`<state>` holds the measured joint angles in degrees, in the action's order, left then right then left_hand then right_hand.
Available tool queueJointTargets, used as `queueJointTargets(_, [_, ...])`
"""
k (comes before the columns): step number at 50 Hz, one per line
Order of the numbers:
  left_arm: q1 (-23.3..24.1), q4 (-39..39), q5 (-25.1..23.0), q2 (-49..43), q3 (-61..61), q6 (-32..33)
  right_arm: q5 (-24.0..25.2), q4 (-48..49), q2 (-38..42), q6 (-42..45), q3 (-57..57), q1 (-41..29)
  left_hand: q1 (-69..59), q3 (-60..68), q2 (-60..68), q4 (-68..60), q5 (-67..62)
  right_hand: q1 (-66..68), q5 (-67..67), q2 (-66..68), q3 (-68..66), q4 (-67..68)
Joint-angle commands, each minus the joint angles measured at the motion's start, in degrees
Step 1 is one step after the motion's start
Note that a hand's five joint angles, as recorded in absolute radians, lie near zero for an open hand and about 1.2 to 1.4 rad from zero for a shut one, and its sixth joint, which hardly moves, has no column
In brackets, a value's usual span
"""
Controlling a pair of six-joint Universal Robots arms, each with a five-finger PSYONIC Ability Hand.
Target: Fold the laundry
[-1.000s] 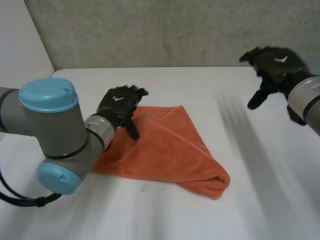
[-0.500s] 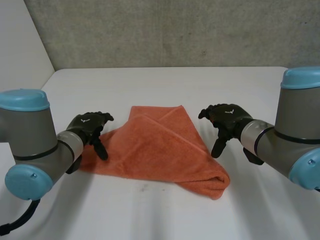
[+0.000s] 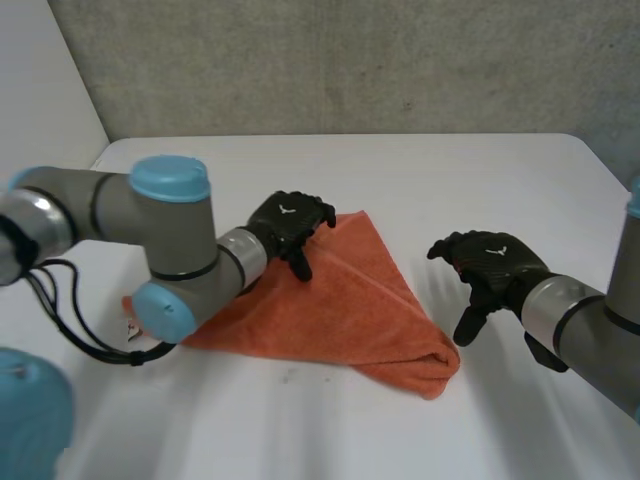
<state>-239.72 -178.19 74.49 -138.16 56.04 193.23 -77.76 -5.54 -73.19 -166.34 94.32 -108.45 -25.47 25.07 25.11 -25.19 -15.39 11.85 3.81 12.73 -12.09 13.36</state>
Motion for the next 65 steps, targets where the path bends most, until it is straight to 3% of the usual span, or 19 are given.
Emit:
queueJointTargets(1, [0.83, 5.83, 0.21, -10.01, -12.08, 6.00, 2.70, 1.59, -2.83, 0.93, 4.73, 3.24, -6.11, 6.51, 6.46, -6.38, -6.19, -1.85, -3.81, -2.73, 2.09, -3.36])
queueJointTargets(7, [0.92, 6.37, 0.74, -12.22, -14.30, 8.21, 4.20, 1.59, -3.19, 0.93, 5.43, 4.65, -13.85, 14.25, 14.20, -14.12, -13.92, -1.85, -3.81, -2.73, 2.09, -3.36])
queueJointTargets(8, [0.92, 6.37, 1.18, -12.48, -14.30, 8.39, 4.20, 1.59, -3.19, 0.93, 5.52, 4.65, -23.84, 24.24, 24.19, -24.12, -23.92, -1.85, -3.81, -2.73, 2.09, -3.36])
queueJointTargets(14, [0.92, 6.28, 1.71, -12.39, -14.12, 8.65, 4.55, 1.59, -3.10, 0.93, 5.52, 4.65, -35.21, 35.61, 35.56, -35.49, -35.29, -1.85, -3.81, -2.73, 2.09, -3.36])
queueJointTargets(15, [0.92, 6.28, 2.32, -12.39, -13.86, 9.35, 4.55, 1.59, -3.19, 0.93, 5.52, 4.65, -47.87, 48.27, 48.22, -48.14, -47.94, -1.85, -3.81, -2.73, 2.09, -3.36])
queueJointTargets(18, [0.92, 6.28, 3.37, -11.70, -13.25, 10.32, 4.55, 1.59, -3.10, 0.93, 5.52, 4.57, -54.51, 54.90, 54.86, -54.78, -54.58, -1.85, -3.81, -2.73, 2.09, -3.36])
queueJointTargets(24, [1.09, 3.47, 8.39, -5.01, -7.88, 14.72, 4.28, 1.85, -3.19, 0.93, 5.17, 4.65, -54.53, 54.93, 54.89, -54.81, -54.61, -1.85, -3.81, -2.73, 2.09, -3.36])
queueJointTargets(26, [1.27, -3.53, 10.49, 1.72, -1.06, 17.26, 4.28, 2.20, -3.19, 0.84, 4.91, 4.83, -54.53, 54.93, 54.89, -54.81, -54.61, -1.85, -3.81, -2.73, 2.09, -3.36])
queueJointTargets(30, [1.88, -10.25, 10.41, 9.49, 7.15, 18.50, 4.28, 2.90, -3.19, 0.40, 4.47, 5.44, -54.53, 54.93, 54.89, -54.81, -54.61, -1.85, -3.81, -2.73, 2.09, -3.36])
queueJointTargets(32, [1.88, -14.88, 10.41, 18.06, 15.63, 18.59, 4.46, 2.99, -3.10, -0.21, 3.51, 5.53, -54.53, 54.93, 54.89, -54.81, -54.61, -1.85, -3.81, -2.73, 2.09, -3.36])
queueJointTargets(38, [1.80, -14.82, 10.32, 25.57, 23.49, 18.50, 6.04, 2.46, -0.99, -1.79, 0.08, 4.74, -54.53, 54.93, 54.89, -54.81, -54.61, -1.85, -3.81, -2.73, 2.09, -3.36])
queueJointTargets(46, [1.62, -14.38, 10.23, 32.16, 32.28, 18.76, 15.09, 2.38, 1.29, -14.09, -6.25, 5.27, -54.53, 54.93, 54.89, -54.81, -54.61, -1.85, -3.81, -2.73, 2.09, -3.36])
queueJointTargets(53, [1.53, -14.46, 10.32, 35.86, 36.76, 18.85, 18.25, -2.52, 12.61, -23.06, -14.76, 4.04, -54.53, 54.93, 54.89, -54.81, -54.61, -1.85, -3.81, -2.73, 2.09, -3.36])
queueJointTargets(64, [-0.05, -14.82, 10.50, 36.83, 36.68, 18.85, 22.38, -14.23, 22.30, -22.80, -21.98, -2.55, -54.53, 54.93, 54.89, -54.81, -54.61, -1.85, -3.81, -2.73, 2.09, -3.36])
queueJointTargets(65, [-0.40, -14.82, 10.41, 36.56, 36.51, 18.85, 23.09, -14.41, 22.21, -22.89, -22.42, -2.55, -54.53, 54.93, 54.89, -54.81, -54.61, 4.22, 2.26, 3.34, -3.98, 2.71])
